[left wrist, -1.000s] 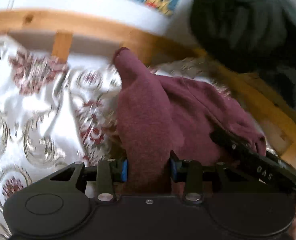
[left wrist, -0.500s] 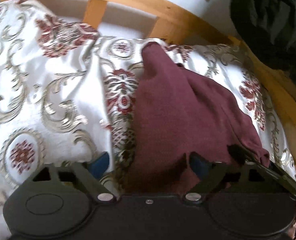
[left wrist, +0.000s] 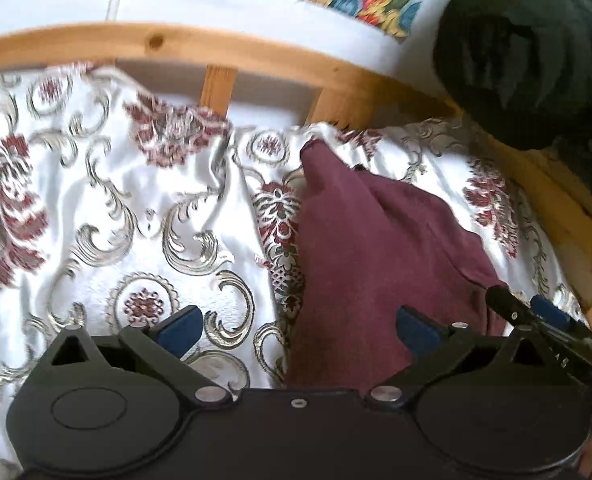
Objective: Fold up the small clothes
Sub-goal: 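Open both tools and lift them away from the folded shirt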
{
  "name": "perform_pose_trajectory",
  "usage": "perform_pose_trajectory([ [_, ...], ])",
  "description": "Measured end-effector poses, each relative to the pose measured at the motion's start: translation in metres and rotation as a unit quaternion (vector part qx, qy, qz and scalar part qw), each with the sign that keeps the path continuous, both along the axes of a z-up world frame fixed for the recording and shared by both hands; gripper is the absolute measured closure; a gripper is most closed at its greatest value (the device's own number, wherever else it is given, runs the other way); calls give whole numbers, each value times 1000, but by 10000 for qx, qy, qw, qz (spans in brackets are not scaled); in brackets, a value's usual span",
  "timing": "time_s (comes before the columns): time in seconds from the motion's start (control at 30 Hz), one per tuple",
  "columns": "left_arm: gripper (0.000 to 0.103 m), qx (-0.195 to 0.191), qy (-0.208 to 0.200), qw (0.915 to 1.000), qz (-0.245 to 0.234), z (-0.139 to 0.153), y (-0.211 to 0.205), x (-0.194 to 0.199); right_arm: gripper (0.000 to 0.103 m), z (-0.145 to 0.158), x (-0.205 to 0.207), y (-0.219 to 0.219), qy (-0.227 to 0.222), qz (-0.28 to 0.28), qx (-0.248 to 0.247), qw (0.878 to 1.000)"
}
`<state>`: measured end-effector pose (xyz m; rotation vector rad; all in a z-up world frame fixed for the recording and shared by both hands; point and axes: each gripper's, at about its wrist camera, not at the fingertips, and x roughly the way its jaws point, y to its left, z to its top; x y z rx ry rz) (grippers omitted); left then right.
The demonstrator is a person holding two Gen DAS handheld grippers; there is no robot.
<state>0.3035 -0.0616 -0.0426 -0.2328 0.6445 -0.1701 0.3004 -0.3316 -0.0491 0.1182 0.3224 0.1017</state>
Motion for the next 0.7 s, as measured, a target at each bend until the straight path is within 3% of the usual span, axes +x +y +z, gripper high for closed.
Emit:
perform_pose_trajectory([
  [0.33,1,341,-729,9934,-819,11,13,-66,0,31,-78,9,-184,-345,113,9992],
  [0.5,1,584,-1065,9853,-1201,7,26,-95,0,28,-123,10,39,-571,238,9981],
  [0.7,1,726,-1139,9778,-1600,-10,40,-120,0,22,-171,26,331,-769,274,9961],
])
